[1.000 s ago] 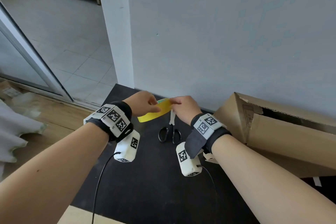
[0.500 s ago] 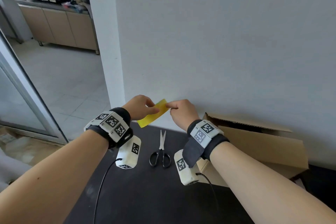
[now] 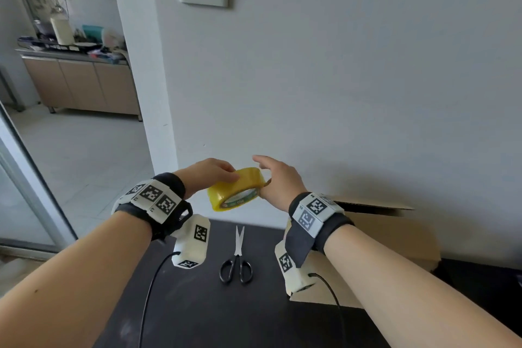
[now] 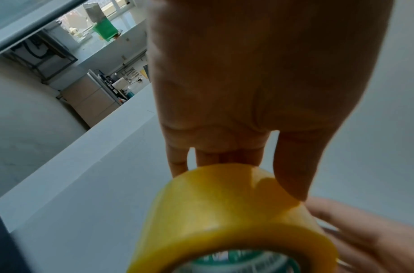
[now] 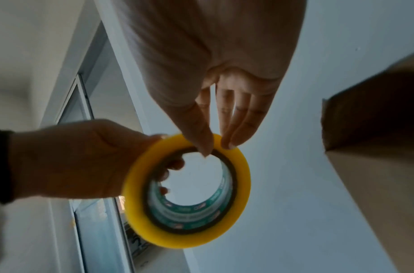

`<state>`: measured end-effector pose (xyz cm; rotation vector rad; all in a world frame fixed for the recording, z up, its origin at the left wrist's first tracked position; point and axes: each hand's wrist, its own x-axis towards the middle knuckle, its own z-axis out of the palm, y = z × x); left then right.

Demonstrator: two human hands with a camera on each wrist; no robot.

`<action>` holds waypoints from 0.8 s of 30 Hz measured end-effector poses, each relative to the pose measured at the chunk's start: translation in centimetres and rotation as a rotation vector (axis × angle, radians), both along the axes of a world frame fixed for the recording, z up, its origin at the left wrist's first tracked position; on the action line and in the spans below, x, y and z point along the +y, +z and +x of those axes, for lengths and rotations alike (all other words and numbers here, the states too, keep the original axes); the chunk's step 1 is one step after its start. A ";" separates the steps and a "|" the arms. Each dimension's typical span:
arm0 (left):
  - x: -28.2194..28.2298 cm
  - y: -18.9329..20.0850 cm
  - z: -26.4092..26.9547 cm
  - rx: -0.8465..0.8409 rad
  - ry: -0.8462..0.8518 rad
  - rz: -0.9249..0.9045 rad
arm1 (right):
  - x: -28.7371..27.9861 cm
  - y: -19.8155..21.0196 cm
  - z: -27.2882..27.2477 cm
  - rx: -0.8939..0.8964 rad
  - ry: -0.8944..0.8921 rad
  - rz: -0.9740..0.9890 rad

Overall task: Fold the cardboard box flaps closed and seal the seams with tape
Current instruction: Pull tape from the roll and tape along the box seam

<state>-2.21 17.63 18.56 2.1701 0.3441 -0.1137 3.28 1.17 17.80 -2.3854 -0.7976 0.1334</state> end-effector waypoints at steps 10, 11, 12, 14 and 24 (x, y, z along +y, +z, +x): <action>-2.7 0.7 0.7 0.000 0.023 0.116 | -0.9 0.5 -0.2 -0.268 0.009 -0.220; -2.7 0.8 0.7 -0.024 0.031 0.098 | -0.9 0.6 -0.3 -0.271 0.005 -0.206; -2.6 0.9 0.6 -0.046 0.038 0.071 | -1.0 0.7 -0.3 -0.261 -0.005 -0.187; -2.2 1.1 0.4 -0.086 0.031 -0.006 | -1.4 0.8 -0.1 -0.199 -0.044 -0.120; -1.1 2.0 -0.6 -0.248 -0.037 -0.380 | -1.9 1.0 1.0 0.264 -0.202 0.246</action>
